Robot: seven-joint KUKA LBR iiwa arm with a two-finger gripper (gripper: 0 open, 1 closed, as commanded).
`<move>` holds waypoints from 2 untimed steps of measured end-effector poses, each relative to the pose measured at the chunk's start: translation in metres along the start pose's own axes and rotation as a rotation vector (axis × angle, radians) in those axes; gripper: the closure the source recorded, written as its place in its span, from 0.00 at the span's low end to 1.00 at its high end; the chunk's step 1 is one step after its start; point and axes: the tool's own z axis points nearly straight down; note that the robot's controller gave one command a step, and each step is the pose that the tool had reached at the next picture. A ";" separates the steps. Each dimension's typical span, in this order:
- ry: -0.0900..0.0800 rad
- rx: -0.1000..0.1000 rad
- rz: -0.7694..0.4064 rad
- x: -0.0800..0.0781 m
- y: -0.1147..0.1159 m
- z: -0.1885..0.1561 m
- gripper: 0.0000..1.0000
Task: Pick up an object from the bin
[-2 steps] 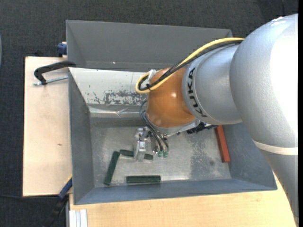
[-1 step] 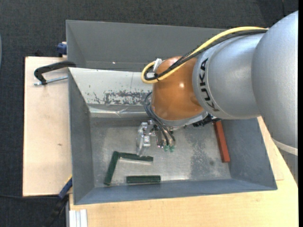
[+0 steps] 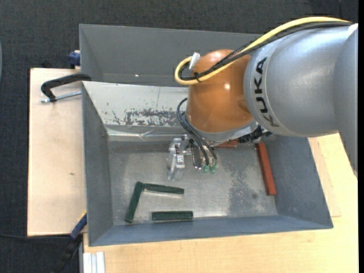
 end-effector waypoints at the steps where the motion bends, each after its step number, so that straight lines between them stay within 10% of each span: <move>1: -0.006 -0.001 -0.332 0.023 0.032 0.097 0.00; 2: -0.006 -0.002 -0.335 0.024 0.035 0.101 1.00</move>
Offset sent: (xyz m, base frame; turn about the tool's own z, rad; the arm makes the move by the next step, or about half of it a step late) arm 0.0000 0.0000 0.0000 0.0000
